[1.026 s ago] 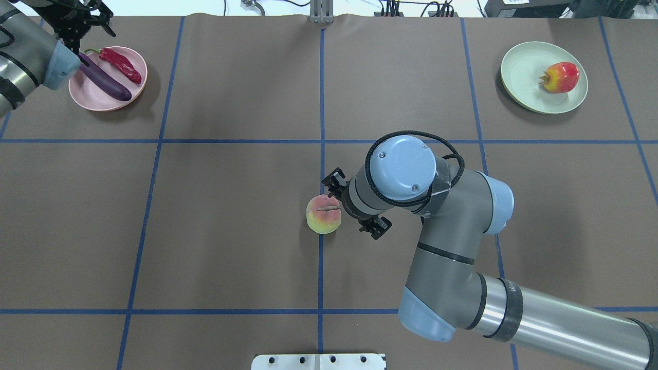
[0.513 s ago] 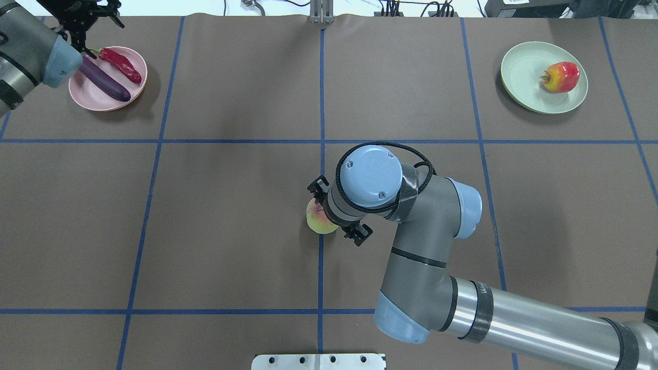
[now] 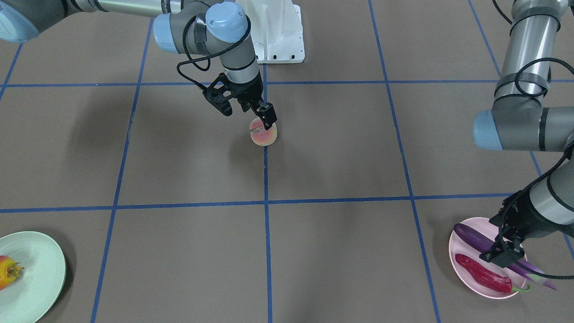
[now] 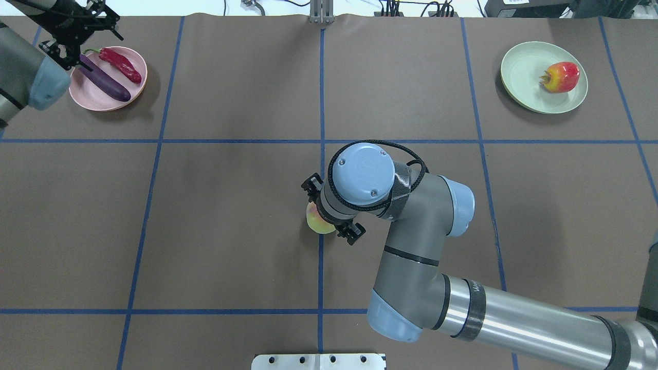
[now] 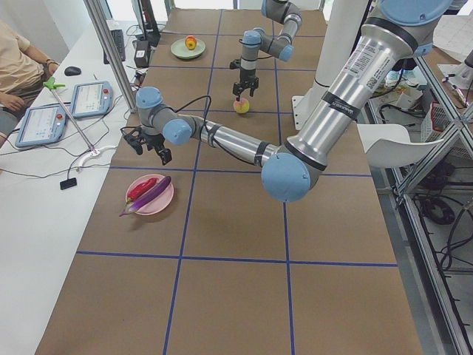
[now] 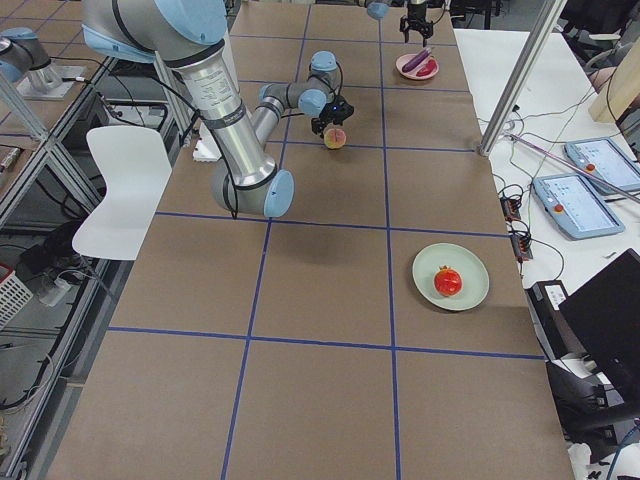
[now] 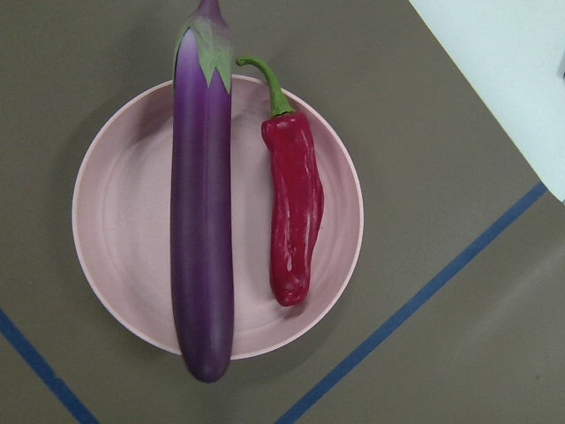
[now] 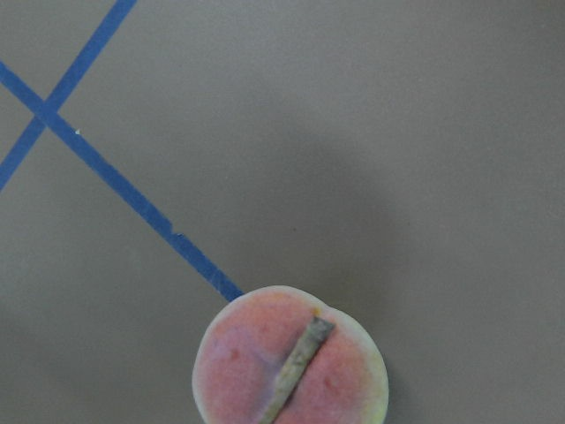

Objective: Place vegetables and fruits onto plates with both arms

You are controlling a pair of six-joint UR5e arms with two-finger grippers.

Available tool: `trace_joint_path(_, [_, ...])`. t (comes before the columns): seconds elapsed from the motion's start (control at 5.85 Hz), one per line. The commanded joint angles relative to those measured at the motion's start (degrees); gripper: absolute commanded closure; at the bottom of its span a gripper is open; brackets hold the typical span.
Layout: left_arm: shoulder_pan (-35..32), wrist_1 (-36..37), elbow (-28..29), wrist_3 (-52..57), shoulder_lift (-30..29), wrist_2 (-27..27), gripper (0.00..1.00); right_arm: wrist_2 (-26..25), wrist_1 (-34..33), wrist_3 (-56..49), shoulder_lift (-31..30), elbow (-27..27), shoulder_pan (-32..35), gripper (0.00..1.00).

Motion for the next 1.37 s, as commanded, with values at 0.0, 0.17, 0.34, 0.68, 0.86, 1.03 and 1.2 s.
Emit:
trace_joint_path(0.0, [0.6, 0.0, -11.1, 10.5, 10.4, -0.1, 0.00, 0.0, 0.3, 0.5, 0.8, -1.3, 0.0, 0.00])
trace_joint_path(0.17, [1.3, 0.0, -13.1, 11.2, 12.1, 0.0, 0.00, -0.1, 0.5, 1.1, 1.5, -1.7, 0.0, 0.00])
trace_joint_path(0.34, [1.5, 0.0, -13.2, 11.2, 12.2, 0.0, 0.00, -0.6, 0.5, 2.2, 1.6, -2.2, 0.1, 0.00])
trace_joint_path(0.68, [1.5, 0.0, -13.4, 11.2, 12.3, 0.0, 0.00, -0.8, 0.4, 2.6, 2.5, -4.6, 0.0, 0.00])
trace_joint_path(0.86, [1.5, 0.0, -13.6, 11.2, 12.4, 0.1, 0.00, -0.8, 0.5, 2.6, 3.9, -6.7, 0.0, 0.01])
trace_joint_path(1.03, [1.6, 0.1, -13.6, 11.1, 12.4, 0.1, 0.00, -0.9, 0.5, 2.6, 3.9, -6.8, 0.0, 0.01])
trace_joint_path(1.2, [1.6, 0.0, -13.6, 11.1, 12.4, 0.1, 0.00, -0.9, 0.5, 2.5, 3.5, -7.0, -0.2, 0.01])
